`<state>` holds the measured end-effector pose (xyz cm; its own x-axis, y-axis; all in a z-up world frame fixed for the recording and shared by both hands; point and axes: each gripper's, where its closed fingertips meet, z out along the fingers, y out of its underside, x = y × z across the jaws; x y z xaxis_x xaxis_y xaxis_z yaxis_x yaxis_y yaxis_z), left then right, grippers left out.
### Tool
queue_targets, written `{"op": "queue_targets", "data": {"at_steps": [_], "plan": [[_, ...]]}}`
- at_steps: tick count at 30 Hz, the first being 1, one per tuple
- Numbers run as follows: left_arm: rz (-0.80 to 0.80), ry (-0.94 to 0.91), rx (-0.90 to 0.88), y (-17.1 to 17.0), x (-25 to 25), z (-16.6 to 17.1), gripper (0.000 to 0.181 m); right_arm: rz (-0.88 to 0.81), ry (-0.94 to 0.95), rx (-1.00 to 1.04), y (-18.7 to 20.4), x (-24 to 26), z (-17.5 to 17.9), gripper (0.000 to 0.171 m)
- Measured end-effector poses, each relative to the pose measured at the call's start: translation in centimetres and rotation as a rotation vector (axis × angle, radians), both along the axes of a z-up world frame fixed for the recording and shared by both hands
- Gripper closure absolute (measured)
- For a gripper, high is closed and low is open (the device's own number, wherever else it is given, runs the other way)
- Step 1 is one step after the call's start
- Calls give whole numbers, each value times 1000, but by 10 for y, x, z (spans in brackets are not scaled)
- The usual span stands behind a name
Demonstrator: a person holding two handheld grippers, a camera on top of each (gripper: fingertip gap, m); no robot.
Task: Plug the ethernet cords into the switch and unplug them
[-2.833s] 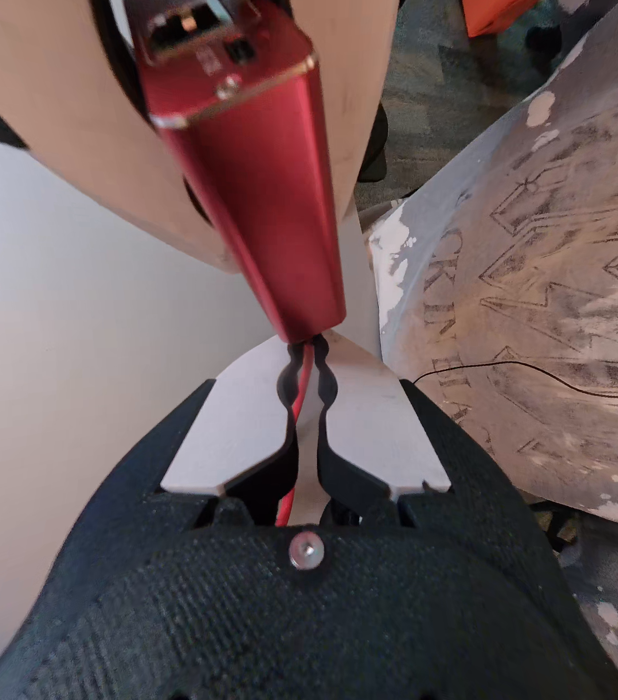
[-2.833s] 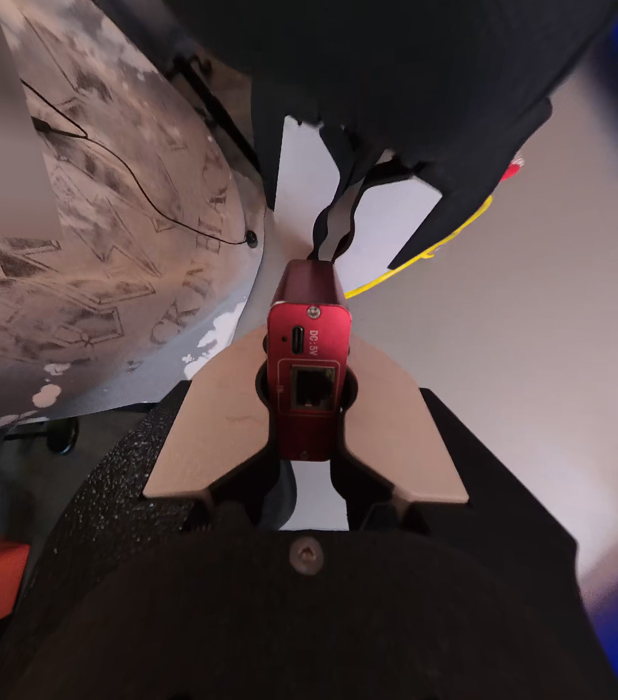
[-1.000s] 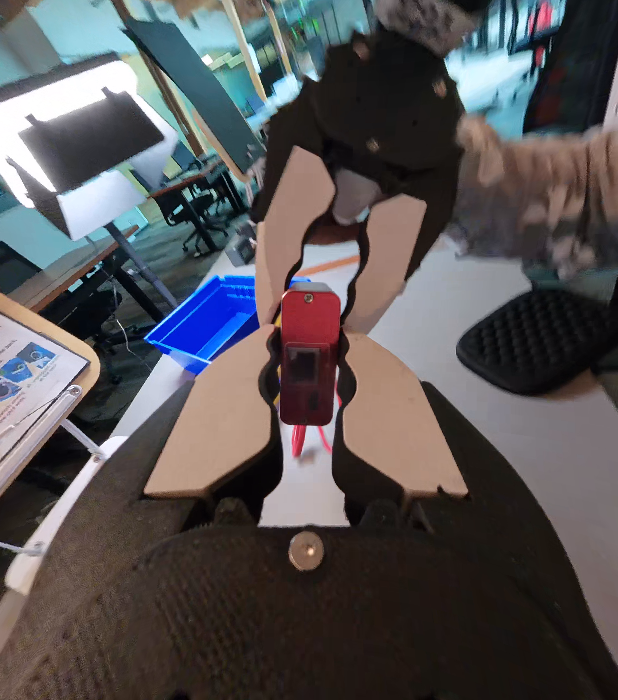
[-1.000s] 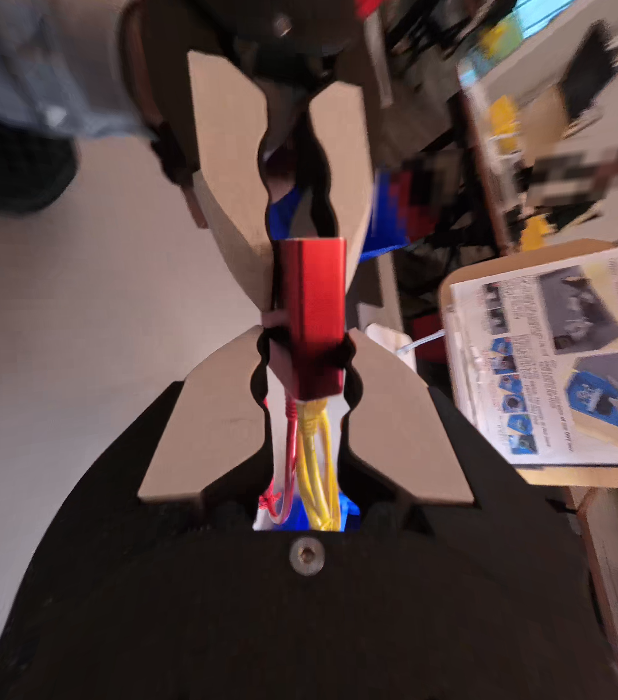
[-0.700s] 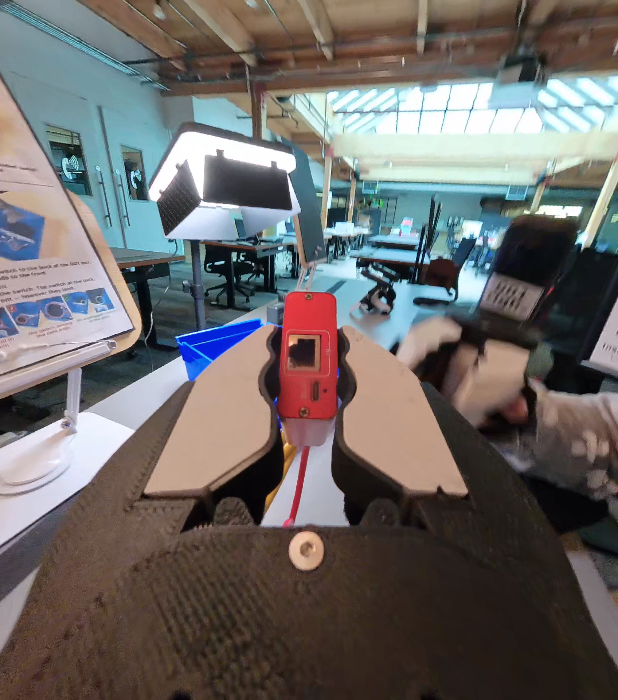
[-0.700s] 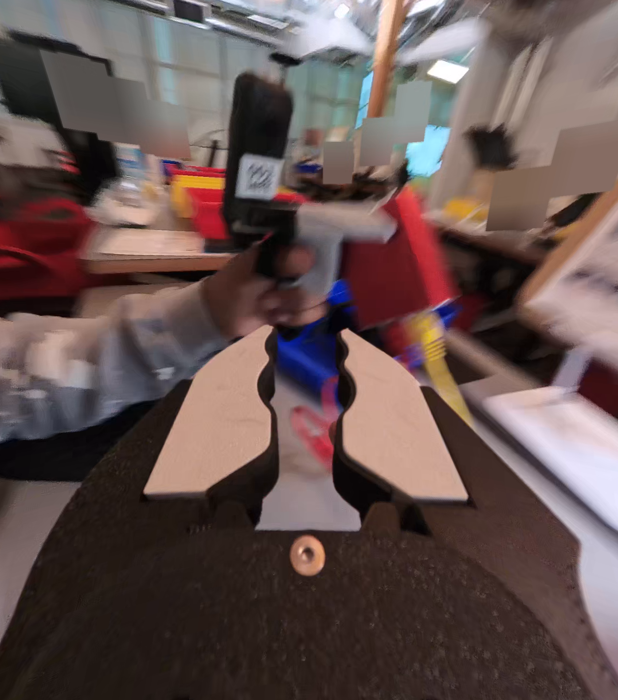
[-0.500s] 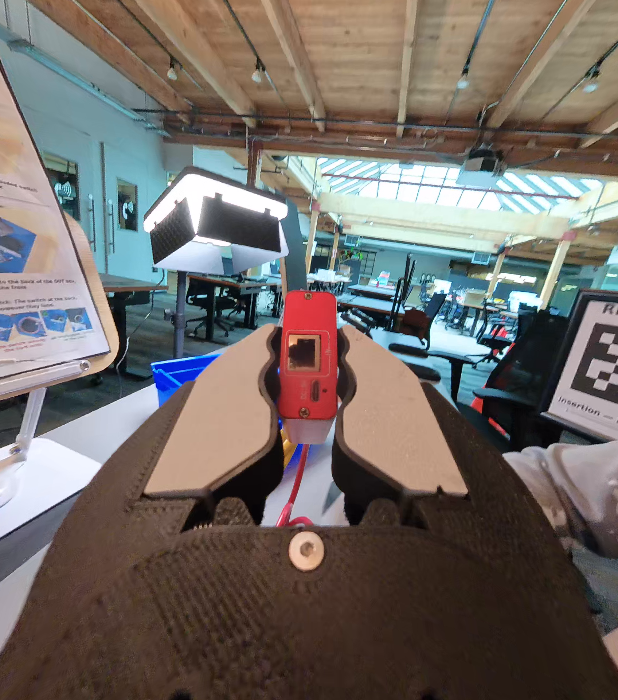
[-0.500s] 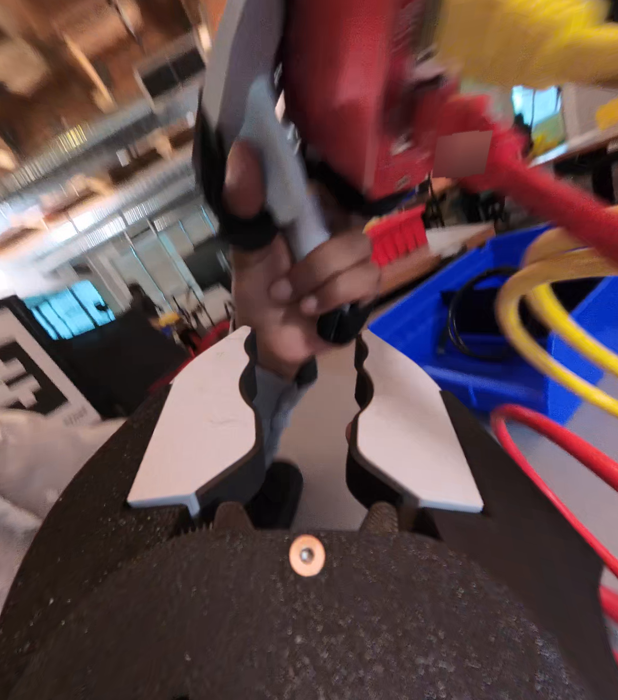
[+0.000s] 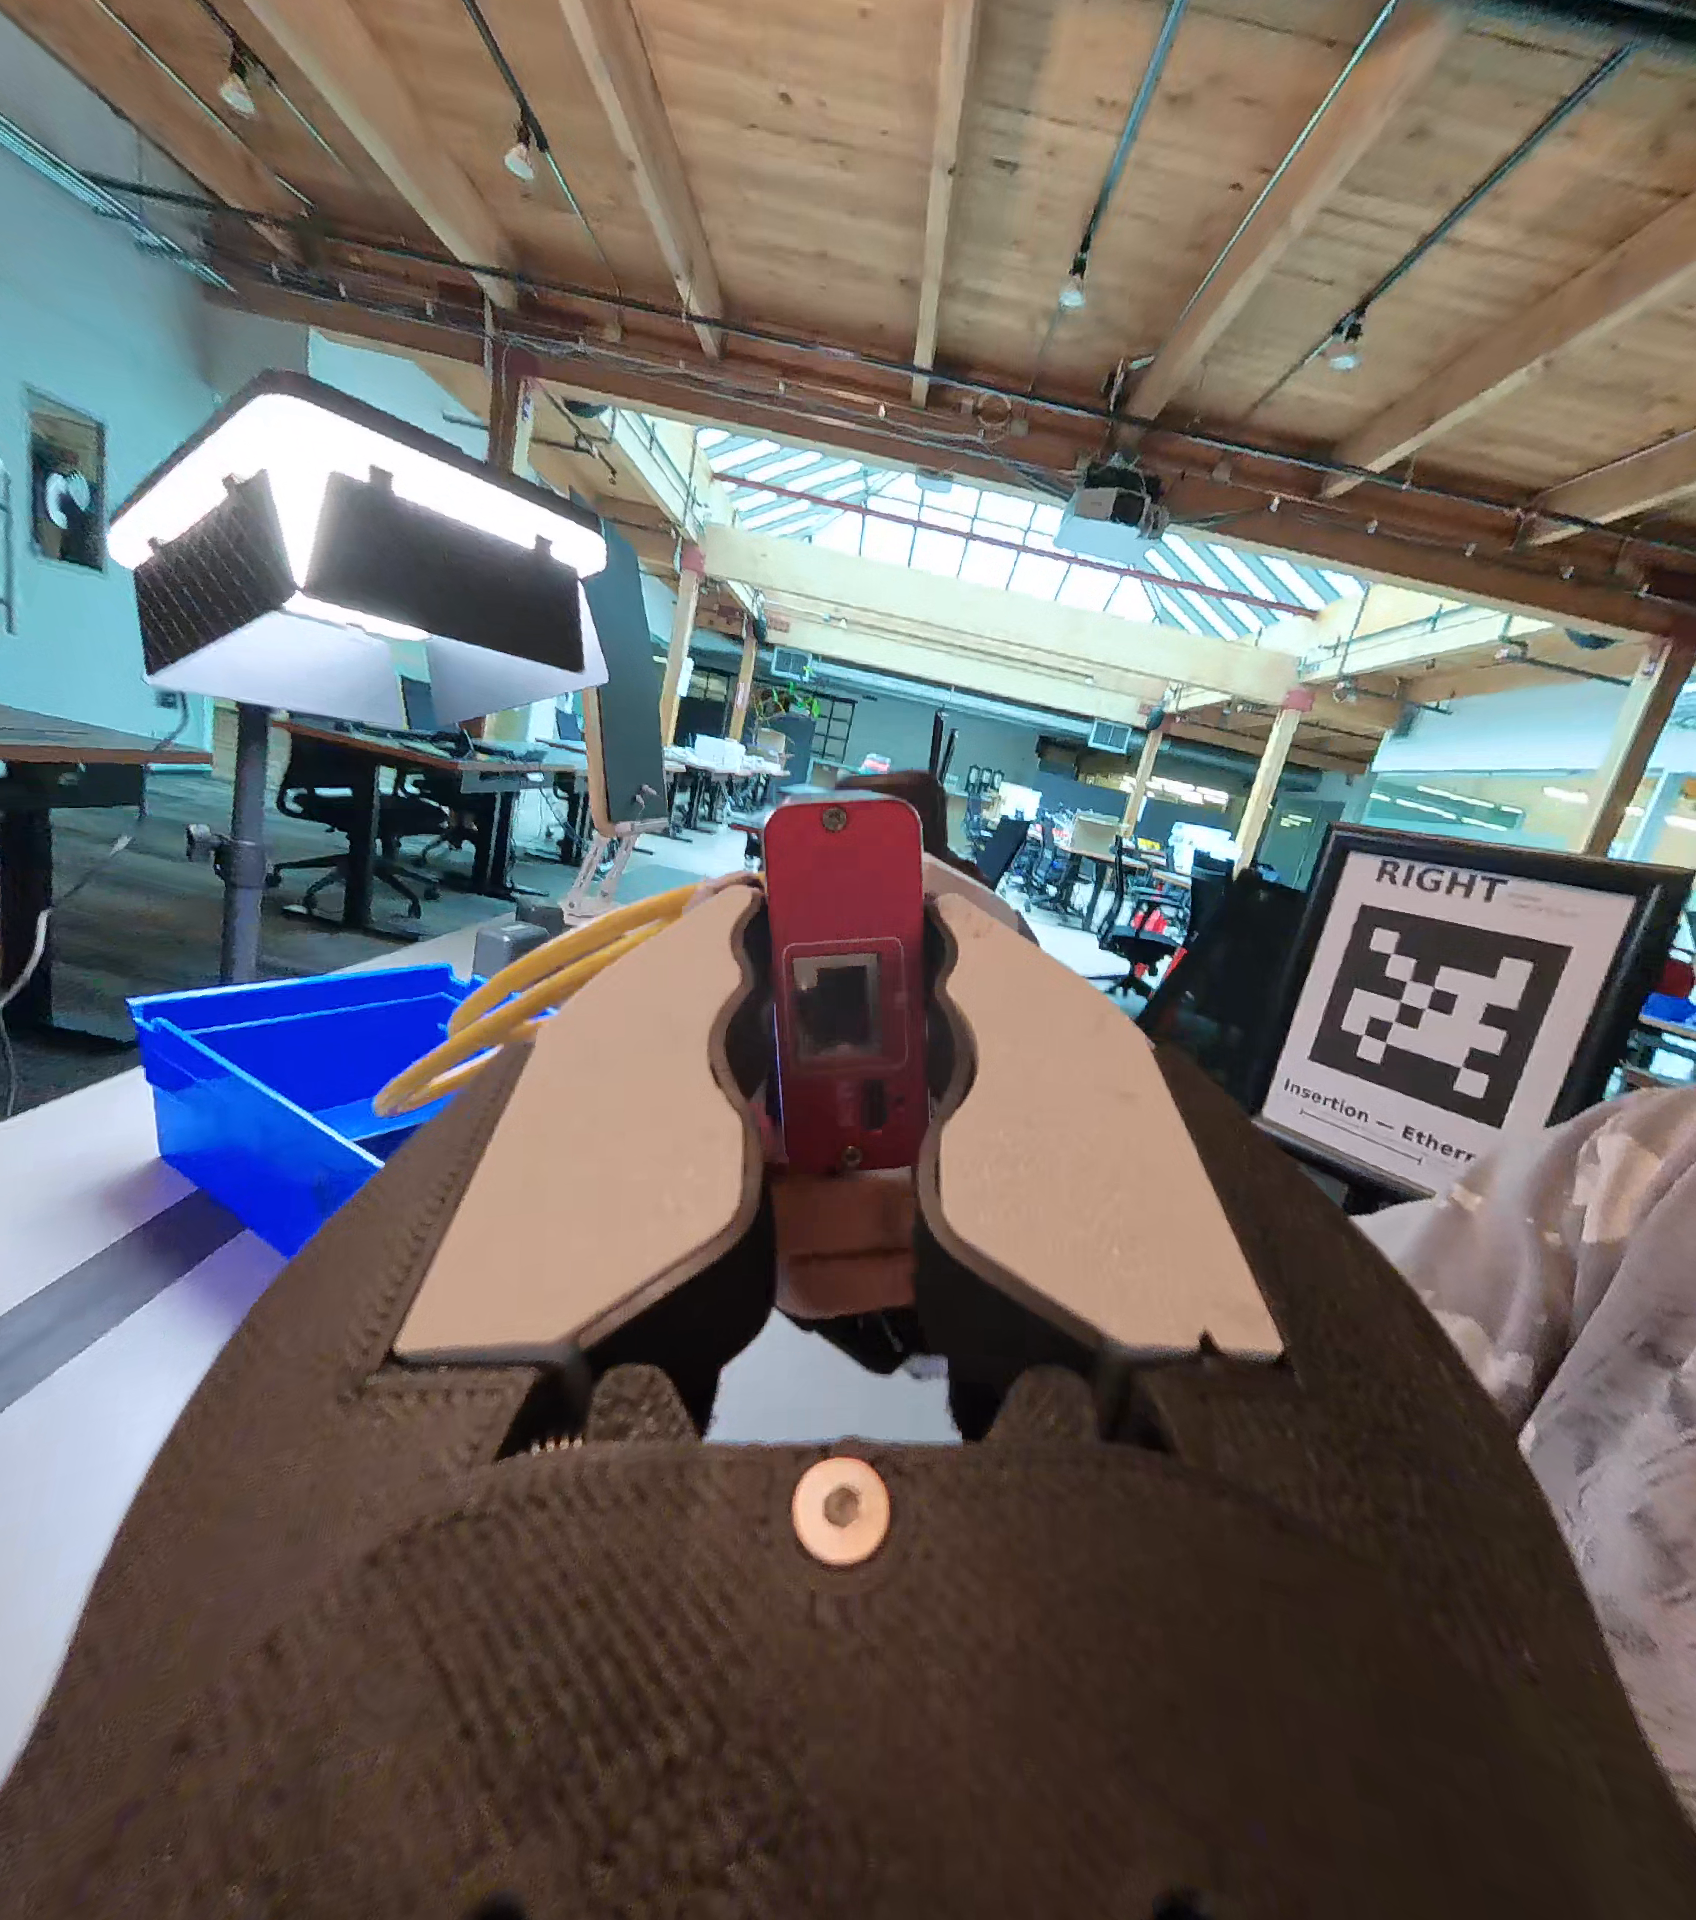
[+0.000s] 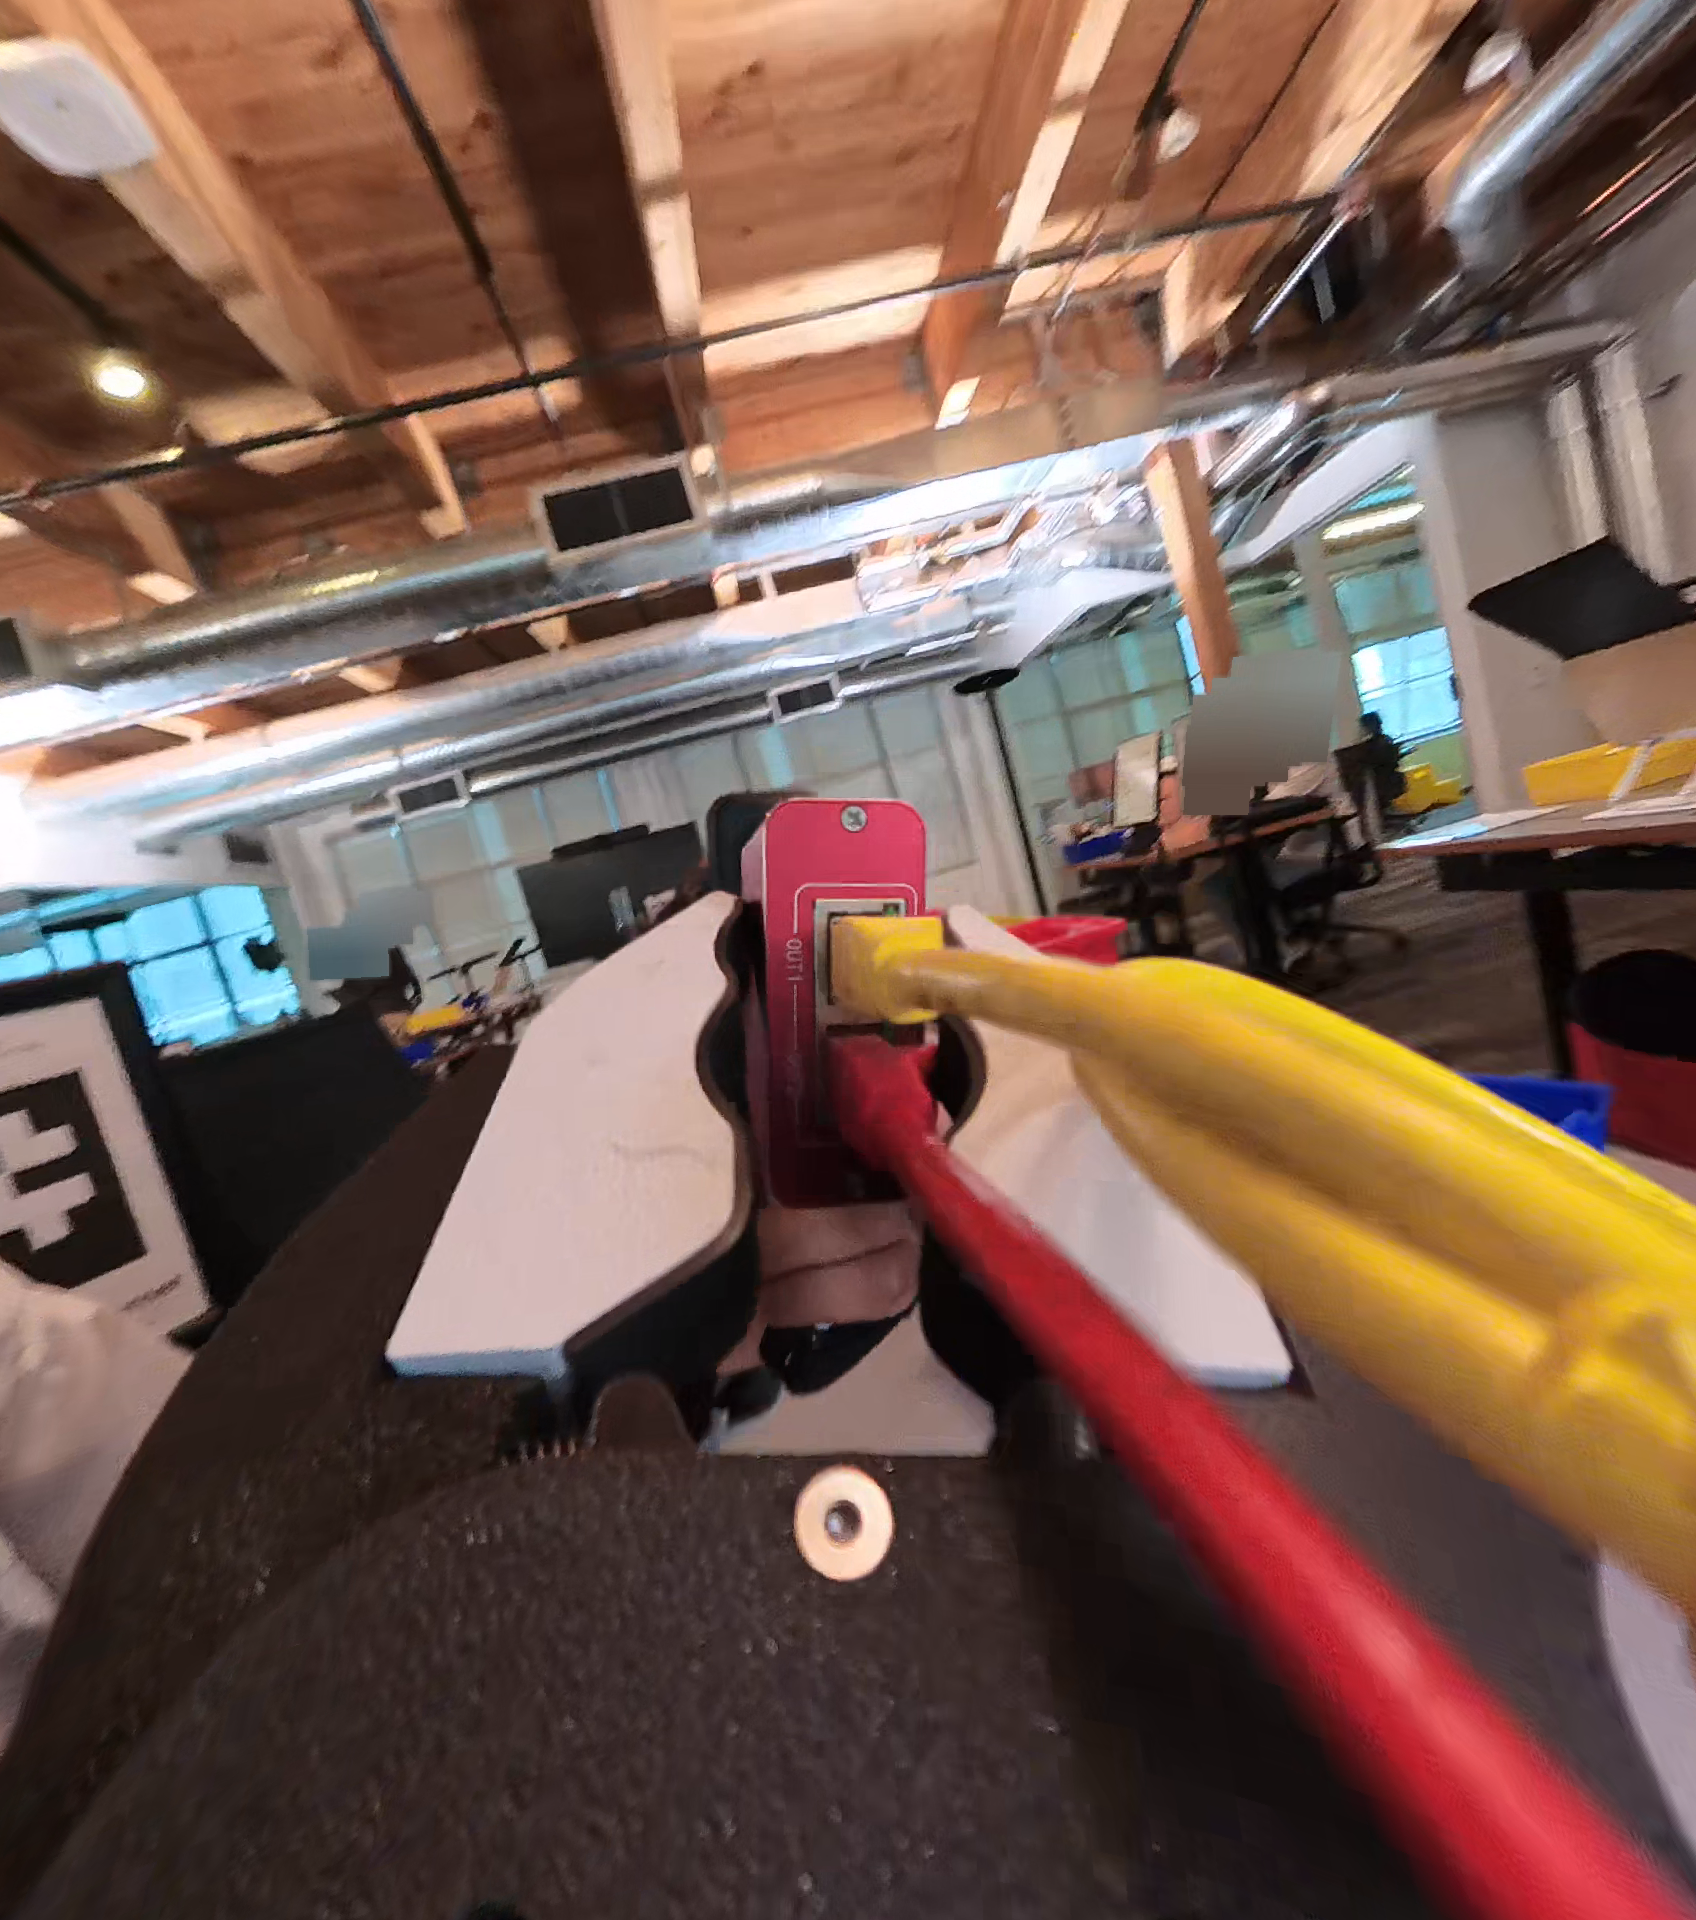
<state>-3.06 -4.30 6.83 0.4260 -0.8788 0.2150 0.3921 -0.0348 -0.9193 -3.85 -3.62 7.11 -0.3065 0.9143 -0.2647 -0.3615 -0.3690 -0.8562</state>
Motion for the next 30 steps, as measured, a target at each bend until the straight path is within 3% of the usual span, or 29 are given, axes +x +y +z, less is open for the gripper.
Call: {"op": "queue_targets", "data": {"at_steps": [5,10,19,25,30], "plan": [[-29,111,-48,3,11,-17,154,95,-79,81,-2,10,-15,144],[13,199,-30,-1,-1,-16,152,61,-82,151,-1,16,-13,144],[466,447,-75,21,-117,-29,148,-82,-78,199,29,44,0,144],[700,636,-189,46,-186,-69,151,-137,-119,261,34,45,-4,145],[734,976,-254,74,-222,-120,157,-152,-131,271,38,44,-8,144]]}}
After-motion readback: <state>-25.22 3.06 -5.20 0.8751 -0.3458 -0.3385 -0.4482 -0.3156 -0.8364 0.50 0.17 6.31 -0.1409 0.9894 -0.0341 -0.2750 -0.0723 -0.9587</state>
